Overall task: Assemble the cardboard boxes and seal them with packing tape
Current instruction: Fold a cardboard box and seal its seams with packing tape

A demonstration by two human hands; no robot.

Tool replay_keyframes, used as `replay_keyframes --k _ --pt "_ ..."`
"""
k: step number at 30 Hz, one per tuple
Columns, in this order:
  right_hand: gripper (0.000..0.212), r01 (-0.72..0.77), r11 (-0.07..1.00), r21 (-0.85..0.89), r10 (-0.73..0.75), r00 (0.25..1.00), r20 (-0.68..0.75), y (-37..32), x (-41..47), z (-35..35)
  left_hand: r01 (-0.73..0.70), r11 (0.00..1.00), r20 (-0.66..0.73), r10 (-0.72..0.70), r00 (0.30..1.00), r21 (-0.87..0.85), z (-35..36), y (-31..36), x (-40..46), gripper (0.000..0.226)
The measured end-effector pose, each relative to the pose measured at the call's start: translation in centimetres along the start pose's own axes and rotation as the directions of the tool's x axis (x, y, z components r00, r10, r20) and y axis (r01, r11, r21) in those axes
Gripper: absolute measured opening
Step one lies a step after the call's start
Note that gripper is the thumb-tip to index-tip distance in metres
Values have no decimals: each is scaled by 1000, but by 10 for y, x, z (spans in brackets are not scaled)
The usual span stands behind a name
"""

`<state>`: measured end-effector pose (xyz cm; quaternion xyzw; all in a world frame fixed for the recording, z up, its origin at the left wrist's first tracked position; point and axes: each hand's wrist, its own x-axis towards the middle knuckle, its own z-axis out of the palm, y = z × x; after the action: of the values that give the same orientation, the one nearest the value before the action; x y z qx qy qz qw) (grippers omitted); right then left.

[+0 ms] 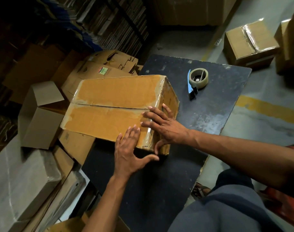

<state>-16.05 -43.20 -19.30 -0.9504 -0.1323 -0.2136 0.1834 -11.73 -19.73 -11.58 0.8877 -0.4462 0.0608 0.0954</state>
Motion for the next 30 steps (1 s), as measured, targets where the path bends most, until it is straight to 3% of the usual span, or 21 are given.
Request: replay_keyframes --k 3,6,8,13,19,23,30 --pt "119 36 999 -16 -36 999 4 6 -2 -4 -147 982 20 146 989 122 5 -14 -4 114" --pt "128 56 998 -37 -55 998 29 10 -1 -11 -155 977 -78 168 983 148 10 -18 1 105" --pt "121 16 1000 22 -15 1000 -18 5 0 -12 -169 975 -113 185 976 142 11 -18 2 102" --pt "89 -56 996 64 66 984 -166 -10 0 1 -94 995 -199 101 975 44 16 -6 1 85" --pt "73 -1 1000 1 2 988 -154 2 2 -3 -105 992 -240 118 964 67 19 -8 2 71" --pt "77 21 999 -27 -23 995 -93 6 -2 -9 -109 992 -296 124 947 66 28 0 -1 58" --pt "66 38 999 39 -32 990 -135 2 0 -13 -44 999 -374 45 926 12 30 13 6 42"
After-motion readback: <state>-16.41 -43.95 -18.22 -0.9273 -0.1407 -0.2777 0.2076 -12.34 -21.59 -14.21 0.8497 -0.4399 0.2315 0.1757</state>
